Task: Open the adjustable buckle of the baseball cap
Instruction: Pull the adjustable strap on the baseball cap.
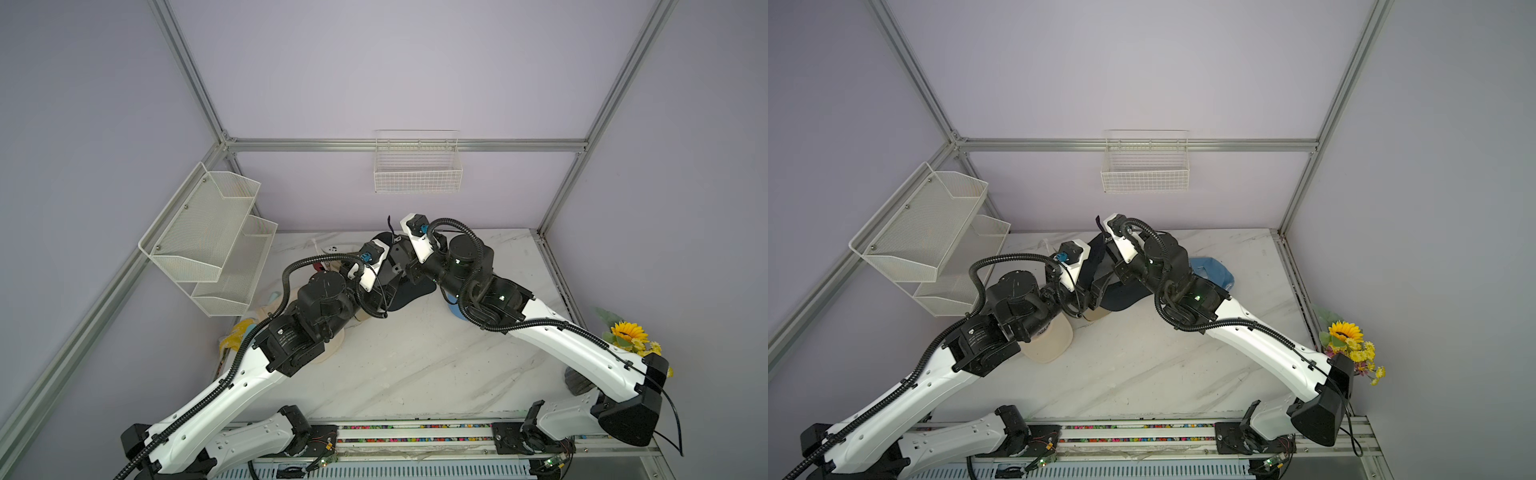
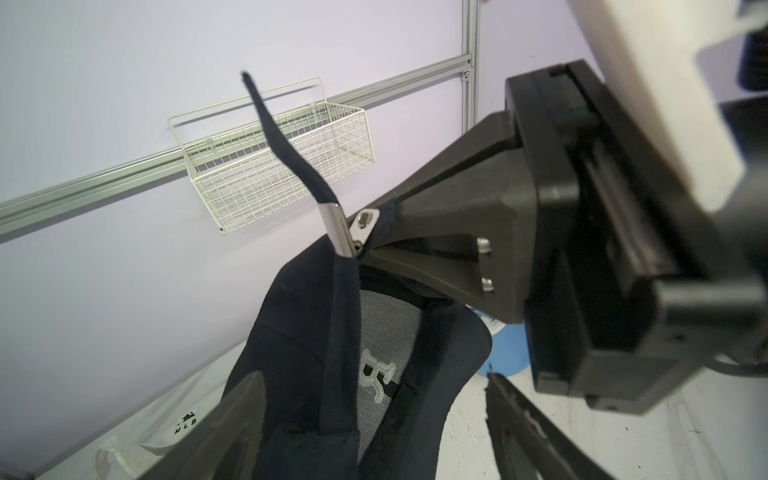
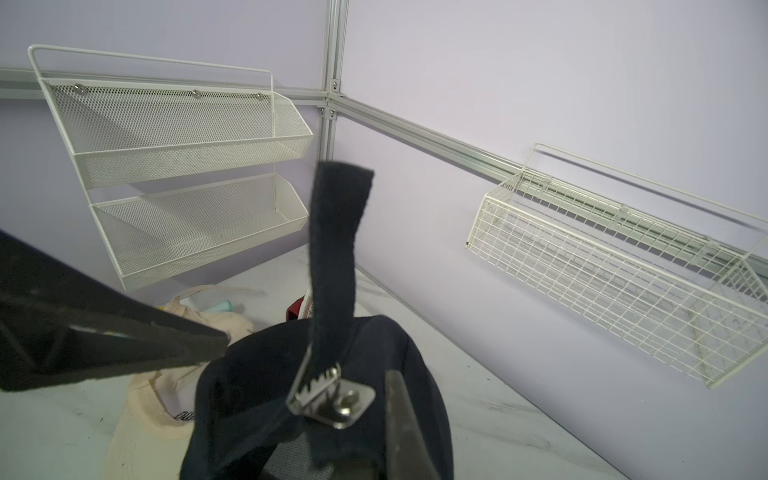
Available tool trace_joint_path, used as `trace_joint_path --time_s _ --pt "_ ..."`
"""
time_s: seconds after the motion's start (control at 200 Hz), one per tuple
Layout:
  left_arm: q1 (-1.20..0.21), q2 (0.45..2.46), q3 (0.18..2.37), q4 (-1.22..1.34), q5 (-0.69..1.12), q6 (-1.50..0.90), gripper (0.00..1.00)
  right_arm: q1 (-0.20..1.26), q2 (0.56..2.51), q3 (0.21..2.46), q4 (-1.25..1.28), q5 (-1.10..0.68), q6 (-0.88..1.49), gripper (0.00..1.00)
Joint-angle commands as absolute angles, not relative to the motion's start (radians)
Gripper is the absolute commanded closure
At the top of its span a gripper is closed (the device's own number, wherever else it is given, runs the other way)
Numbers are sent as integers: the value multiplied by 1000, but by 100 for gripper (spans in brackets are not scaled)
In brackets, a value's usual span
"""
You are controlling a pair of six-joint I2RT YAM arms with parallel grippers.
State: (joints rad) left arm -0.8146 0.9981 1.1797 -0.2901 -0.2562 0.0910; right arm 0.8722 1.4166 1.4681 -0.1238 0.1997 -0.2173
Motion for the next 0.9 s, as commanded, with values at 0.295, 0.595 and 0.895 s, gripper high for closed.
trace_joint_path --time_s 0.295,0.595,0.895 --pt "-816 1054 1234 -191 -286 136 37 874 1416 1497 -94 167 -186 100" --pt "-805 1062 1238 -129 -319 146 57 873 1402 1478 -95 156 -182 100" --pt "-801 1068 1244 -109 -310 156 71 874 1406 1467 -94 150 -180 100"
